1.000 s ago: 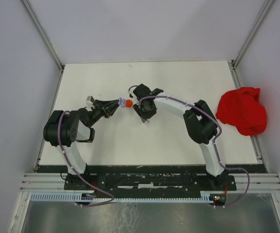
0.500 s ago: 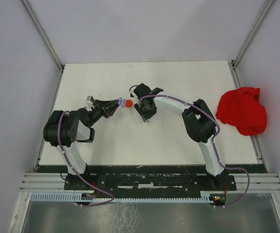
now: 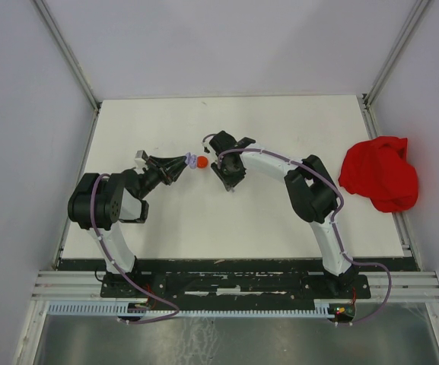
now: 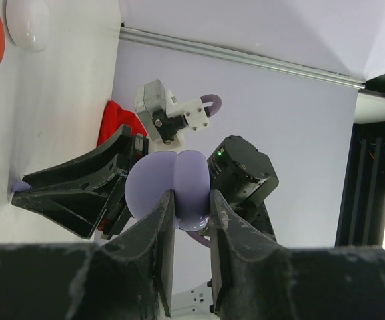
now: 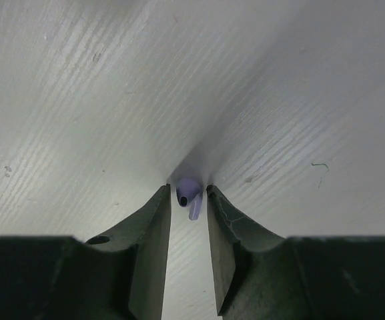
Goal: Insert the wireless bluetooth earbuds into the charging case
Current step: Pick up the earbud from the center of the board.
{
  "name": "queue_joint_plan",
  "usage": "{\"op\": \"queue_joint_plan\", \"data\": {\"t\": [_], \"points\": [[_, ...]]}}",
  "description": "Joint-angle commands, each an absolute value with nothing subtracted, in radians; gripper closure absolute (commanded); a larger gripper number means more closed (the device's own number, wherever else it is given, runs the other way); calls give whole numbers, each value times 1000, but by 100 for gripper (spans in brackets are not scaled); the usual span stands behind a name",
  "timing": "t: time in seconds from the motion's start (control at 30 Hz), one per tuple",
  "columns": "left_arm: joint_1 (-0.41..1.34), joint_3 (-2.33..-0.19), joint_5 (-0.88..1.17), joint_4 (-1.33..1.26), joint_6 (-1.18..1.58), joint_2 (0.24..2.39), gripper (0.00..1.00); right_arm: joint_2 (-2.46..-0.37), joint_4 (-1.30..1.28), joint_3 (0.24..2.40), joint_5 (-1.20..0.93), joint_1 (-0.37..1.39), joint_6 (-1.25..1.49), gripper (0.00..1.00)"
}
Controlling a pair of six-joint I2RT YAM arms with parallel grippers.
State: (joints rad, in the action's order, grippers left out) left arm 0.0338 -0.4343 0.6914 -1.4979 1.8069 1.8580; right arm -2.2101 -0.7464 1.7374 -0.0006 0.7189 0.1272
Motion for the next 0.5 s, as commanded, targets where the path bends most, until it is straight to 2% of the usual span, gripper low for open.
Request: {"op": "queue_joint_plan", "data": {"t": [0.0,0.2,0.33,0.47], "points": [[31,-430,710,-1557,1811,1832,97,-2224,-752,1787,-6,715,121,66],[31,-429,709,-1558,1811,1832,97,-2227,-757,1792,-11,713,120,75],[31,-429,708,-1553,1808,1831,97,-2224,-759,1796,-10,710,118,93],[41,-430,703,-1533,1794,1830,97,-2178,-716,1783,16,703,113,96]]}}
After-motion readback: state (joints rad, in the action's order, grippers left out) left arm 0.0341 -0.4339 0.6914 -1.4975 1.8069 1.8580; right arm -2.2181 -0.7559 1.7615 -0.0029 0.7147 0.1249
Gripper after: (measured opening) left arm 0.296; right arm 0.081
